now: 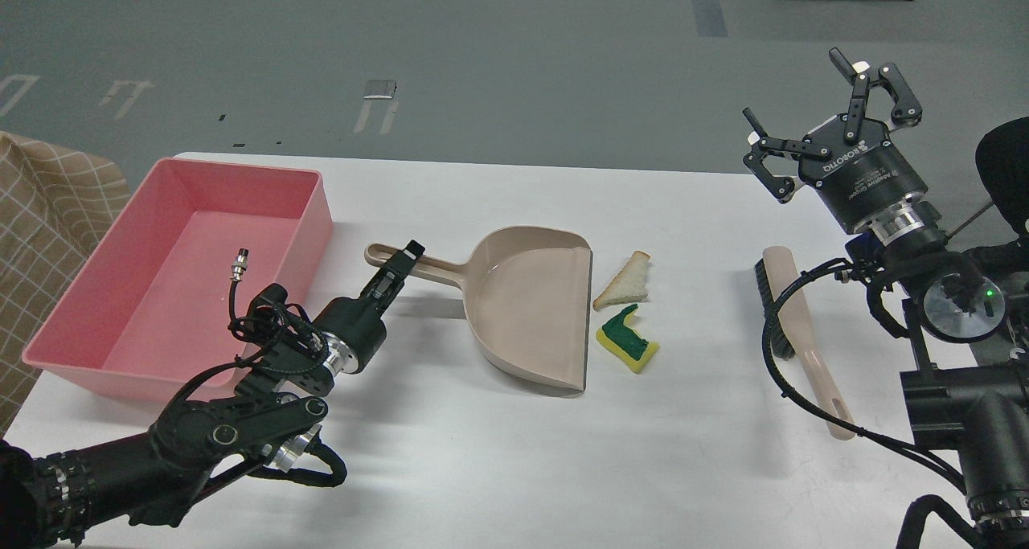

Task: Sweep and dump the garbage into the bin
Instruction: 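Grasp the beige dustpan handle with the left gripper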

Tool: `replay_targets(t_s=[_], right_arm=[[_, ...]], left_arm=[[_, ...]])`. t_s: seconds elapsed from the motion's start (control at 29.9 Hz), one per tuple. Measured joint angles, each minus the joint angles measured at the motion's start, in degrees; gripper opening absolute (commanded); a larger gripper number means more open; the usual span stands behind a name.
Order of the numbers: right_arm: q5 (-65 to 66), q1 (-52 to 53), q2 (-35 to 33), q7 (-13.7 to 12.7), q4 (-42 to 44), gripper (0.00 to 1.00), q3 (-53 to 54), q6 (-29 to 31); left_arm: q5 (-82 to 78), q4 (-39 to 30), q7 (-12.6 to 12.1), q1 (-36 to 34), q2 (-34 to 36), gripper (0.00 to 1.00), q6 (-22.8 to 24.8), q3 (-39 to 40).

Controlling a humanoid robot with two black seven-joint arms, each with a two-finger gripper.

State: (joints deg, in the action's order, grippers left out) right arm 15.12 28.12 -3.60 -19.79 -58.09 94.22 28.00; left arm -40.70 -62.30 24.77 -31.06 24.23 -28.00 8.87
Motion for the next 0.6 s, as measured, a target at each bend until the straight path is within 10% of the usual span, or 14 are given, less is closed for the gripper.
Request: replay_targets(t_s=[0.6], right_arm=[[0.00,0.02,0.04,0.03,0.07,1.00,0.00,0.00]], left_arm=[[-0.22,-0.26,0.69,-0.43,0.17,0.00,0.01,-0.02]])
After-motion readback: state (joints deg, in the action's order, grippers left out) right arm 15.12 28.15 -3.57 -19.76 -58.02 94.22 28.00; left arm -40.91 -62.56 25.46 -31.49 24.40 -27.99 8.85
